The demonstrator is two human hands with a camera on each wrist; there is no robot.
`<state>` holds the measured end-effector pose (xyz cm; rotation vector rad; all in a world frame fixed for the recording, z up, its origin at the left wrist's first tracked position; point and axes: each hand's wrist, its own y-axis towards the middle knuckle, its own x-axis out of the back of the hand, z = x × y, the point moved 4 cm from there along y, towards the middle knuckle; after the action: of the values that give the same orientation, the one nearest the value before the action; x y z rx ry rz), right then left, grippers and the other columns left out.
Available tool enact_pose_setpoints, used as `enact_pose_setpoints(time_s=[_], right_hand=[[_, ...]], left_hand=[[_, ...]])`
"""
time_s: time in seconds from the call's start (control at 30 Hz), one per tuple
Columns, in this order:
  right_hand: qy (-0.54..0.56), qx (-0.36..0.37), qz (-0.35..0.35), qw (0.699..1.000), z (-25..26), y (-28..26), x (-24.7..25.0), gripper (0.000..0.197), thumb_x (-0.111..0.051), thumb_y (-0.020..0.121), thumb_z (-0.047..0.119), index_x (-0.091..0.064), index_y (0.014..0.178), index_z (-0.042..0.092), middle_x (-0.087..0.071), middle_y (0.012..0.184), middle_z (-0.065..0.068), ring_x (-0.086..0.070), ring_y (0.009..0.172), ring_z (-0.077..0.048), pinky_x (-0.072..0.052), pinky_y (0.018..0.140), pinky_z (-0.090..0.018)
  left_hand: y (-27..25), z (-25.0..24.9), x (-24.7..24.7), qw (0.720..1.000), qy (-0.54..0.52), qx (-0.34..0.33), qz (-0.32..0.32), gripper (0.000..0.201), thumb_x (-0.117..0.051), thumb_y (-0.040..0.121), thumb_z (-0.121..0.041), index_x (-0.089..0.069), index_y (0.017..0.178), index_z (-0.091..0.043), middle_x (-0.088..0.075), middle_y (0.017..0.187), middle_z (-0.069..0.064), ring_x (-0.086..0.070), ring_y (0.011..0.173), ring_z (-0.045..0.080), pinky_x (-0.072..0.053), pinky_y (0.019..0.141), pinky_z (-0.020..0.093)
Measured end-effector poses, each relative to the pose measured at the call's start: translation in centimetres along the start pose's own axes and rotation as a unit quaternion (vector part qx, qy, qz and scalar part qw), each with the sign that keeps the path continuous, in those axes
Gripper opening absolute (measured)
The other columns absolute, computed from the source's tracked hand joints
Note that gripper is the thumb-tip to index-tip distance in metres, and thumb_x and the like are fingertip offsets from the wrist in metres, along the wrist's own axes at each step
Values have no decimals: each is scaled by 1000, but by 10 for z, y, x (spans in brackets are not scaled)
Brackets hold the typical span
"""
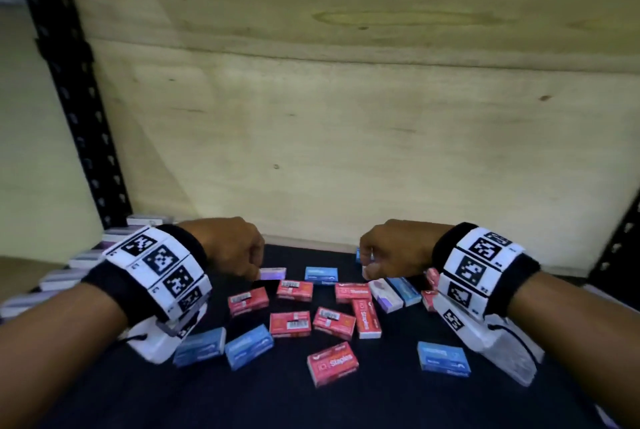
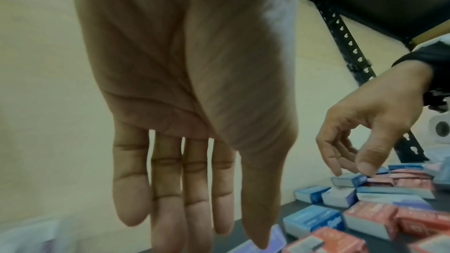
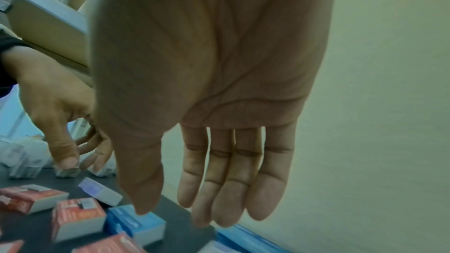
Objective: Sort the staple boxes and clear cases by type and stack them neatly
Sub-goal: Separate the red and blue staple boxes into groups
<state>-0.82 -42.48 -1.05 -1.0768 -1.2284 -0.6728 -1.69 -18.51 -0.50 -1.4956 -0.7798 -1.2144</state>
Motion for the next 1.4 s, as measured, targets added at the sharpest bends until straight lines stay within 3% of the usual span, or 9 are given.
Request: enact_pose_setpoints(time_s=[0.2,0.37,0.53,0.67,0.87,1.03,1.17,1.27,1.4], right_hand=[[-6,64,5,998,59,53,13,40,-58,91,55,-64,113,22,-65,110,1,-60,96,-20,-50,86,-34],[-4,93,38,995,98,82,13,51,-59,82,68,-72,102,22,-72,98,4,-66,90,-18,-55,86,-41],[-49,103,64,991,120,95,4,46,-65,86,56,-74,94,12,-73,89,-3,-66,82,-24,-52,76,-35],[-56,96,70,991,121,97,3,40,-65,89,48,-72,103,11,-73,100,-7,-66,89,-25,-51,78,-35],[-20,58,33,998,72,69,17,38,-68,86,50,-65,105,17,-68,100,0,-62,92,-21,-48,77,-33],[-28,-41,30,998,-5,23,18,33,-71,85,48,-58,103,24,-54,88,11,-54,90,-17,-42,78,-30],[-37,-140,29,989,-68,-20,10,31,-74,83,46,-61,104,27,-57,96,7,-55,92,-18,-42,79,-28],[-43,-209,42,976,-102,-50,2,38,-74,84,41,-64,115,22,-56,102,5,-53,93,-19,-42,80,-28],[-50,-273,41,960,-138,-77,-12,41,-76,83,41,-68,115,16,-66,114,-2,-62,104,-23,-49,86,-31]], left_hand=[[-7,23,-15,999,-27,13,23,32,-71,83,-49,-71,104,-25,-69,96,-10,-64,86,10,-52,81,26],[-9,23,-24,998,-34,1,56,37,-75,76,-54,-74,99,-25,-73,94,-12,-65,85,6,-54,84,26],[-10,23,-29,998,-36,-14,52,36,-78,76,-49,-74,101,-23,-71,93,-11,-62,80,6,-53,82,26],[-10,24,-33,998,-32,-9,58,35,-77,78,-48,-73,103,-24,-66,91,-11,-61,83,9,-53,85,28],[-7,22,-35,999,-16,-11,51,33,-77,77,-49,-73,97,-23,-70,92,-9,-65,89,11,-55,84,29],[3,13,-32,998,2,-4,66,33,-79,75,-45,-72,95,-21,-70,96,-7,-64,92,13,-54,87,32],[8,2,-28,998,37,1,50,31,-76,79,-42,-72,101,-20,-70,101,-6,-64,96,14,-53,89,30],[8,-3,-24,997,64,6,33,32,-69,84,-40,-70,108,-19,-69,108,-3,-64,101,16,-51,86,27],[11,-2,-26,996,87,14,5,34,-69,83,-41,-70,107,-18,-70,106,-1,-66,97,18,-53,84,30]])
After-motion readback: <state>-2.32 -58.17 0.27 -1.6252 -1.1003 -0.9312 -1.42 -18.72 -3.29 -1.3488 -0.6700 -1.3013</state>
